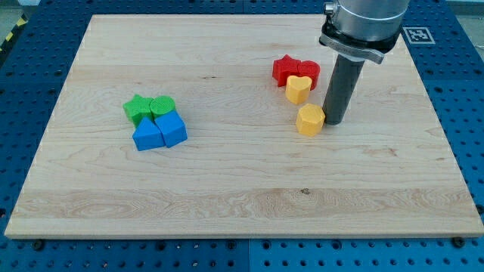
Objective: Slide the yellow hexagon to the centre
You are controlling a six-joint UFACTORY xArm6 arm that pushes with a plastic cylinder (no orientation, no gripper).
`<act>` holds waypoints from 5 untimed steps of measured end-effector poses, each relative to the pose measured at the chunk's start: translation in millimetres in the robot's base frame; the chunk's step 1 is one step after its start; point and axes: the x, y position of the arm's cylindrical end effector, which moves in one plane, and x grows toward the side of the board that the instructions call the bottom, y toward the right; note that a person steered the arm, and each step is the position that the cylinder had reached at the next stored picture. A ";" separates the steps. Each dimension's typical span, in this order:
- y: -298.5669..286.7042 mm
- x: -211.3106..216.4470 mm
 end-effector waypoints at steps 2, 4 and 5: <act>13.1 30.2; -43.1 20.0; -42.7 20.0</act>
